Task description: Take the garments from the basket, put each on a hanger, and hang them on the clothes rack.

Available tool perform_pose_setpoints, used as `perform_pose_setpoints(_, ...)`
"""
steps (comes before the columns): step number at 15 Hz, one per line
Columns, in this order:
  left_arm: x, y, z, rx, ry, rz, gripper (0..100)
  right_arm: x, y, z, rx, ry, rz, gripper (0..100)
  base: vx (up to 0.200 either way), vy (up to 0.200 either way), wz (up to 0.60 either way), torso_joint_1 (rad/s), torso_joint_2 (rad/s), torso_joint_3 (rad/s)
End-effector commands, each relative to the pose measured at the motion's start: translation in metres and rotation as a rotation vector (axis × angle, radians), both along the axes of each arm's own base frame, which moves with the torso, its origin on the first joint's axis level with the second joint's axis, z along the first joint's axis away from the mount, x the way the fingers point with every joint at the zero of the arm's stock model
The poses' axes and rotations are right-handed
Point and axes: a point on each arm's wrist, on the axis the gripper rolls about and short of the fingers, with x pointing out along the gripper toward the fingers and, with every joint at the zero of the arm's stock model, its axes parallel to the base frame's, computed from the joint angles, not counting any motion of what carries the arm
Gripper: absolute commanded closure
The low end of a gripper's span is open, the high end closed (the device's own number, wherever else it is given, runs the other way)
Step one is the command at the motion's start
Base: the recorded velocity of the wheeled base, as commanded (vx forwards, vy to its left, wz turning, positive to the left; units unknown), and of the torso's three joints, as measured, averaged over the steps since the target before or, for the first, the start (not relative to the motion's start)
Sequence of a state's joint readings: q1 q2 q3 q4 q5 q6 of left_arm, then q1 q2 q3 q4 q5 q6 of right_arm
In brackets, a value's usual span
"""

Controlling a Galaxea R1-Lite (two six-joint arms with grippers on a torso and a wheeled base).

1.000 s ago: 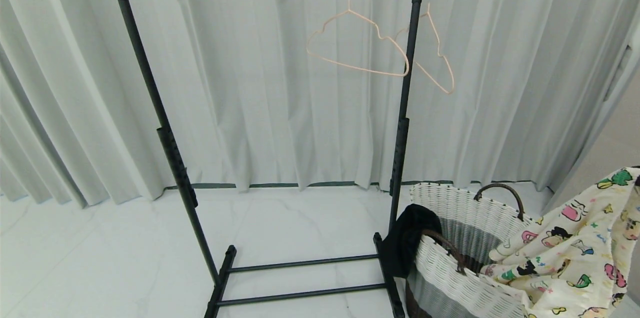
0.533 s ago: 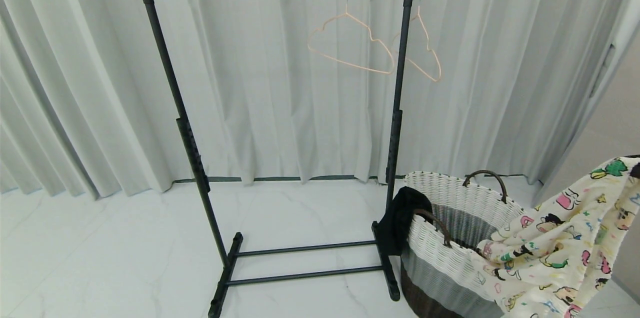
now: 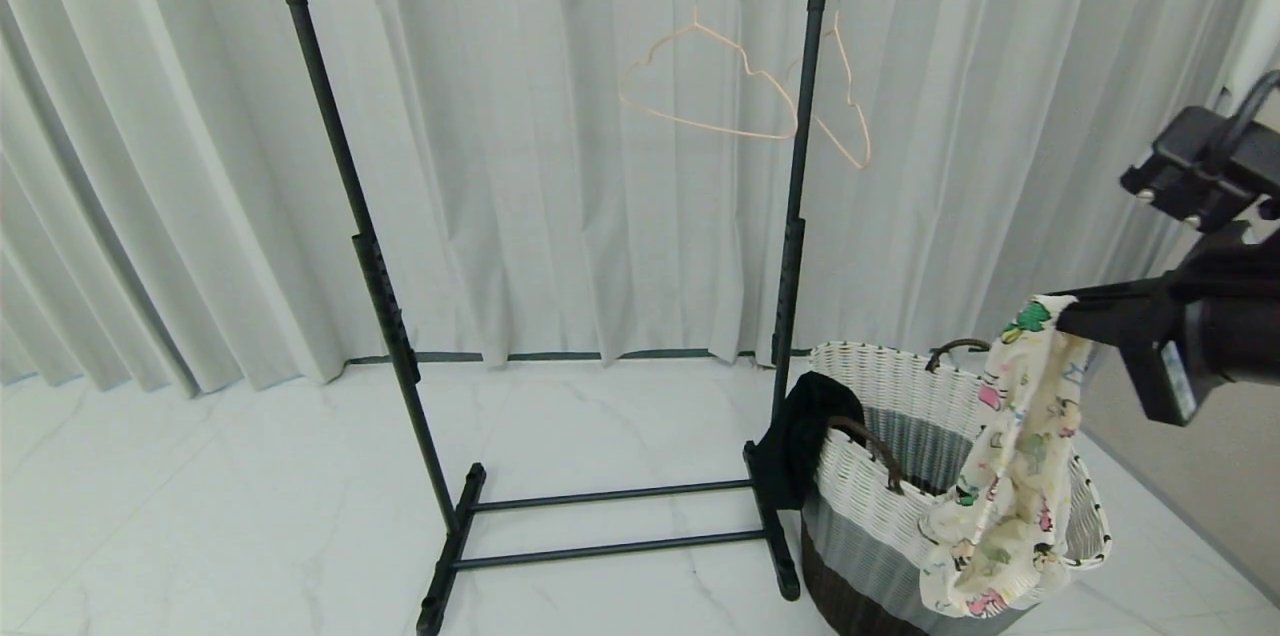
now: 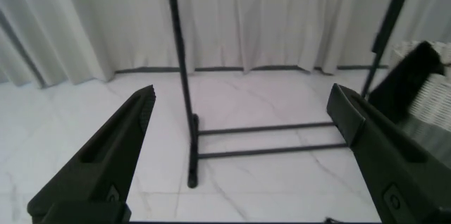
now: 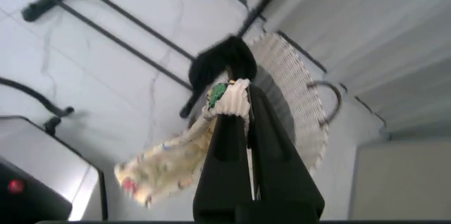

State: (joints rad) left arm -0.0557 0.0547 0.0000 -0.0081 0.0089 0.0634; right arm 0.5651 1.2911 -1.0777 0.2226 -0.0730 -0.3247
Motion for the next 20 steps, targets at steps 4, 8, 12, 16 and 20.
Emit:
perform_pose_setpoints(4, 0.003, 0.003, 0.010, -0.019, 0.010, -0.218, 0, 0.053, 0.053, -0.027, -0.041, 0.065, 0.060, 100, 0.000, 0.000, 0.00, 0.000, 0.00, 0.000)
perform_pose_setpoints(8, 0.042, -0.009, 0.093, -0.141, 0.070, -0.275, 0, 0.070, 0.082, -0.026, 0.026, 0.077, 0.112, 100, 0.000, 0.000, 0.00, 0.000, 0.00, 0.000)
perform_pose_setpoints(12, 0.116, -0.041, 0.139, -0.196, 0.149, -0.304, 0, 0.082, 0.107, -0.025, 0.055, 0.069, 0.141, 100, 0.000, 0.000, 0.00, 0.000, 0.00, 0.000)
perform_pose_setpoints(16, 0.180, -0.105, 0.145, -0.149, 0.262, -0.471, 0, 0.082, 0.136, -0.013, 0.124, 0.057, 0.186, 100, 0.000, 0.000, 0.00, 0.000, 0.00, 0.000)
perform_pose_setpoints(20, 0.200, -0.144, 0.108, -0.078, 0.414, -0.530, 0, 0.067, 0.167, -0.021, 0.115, 0.081, 0.269, 100, 0.000, 0.000, 0.00, 0.000, 0.00, 0.000)
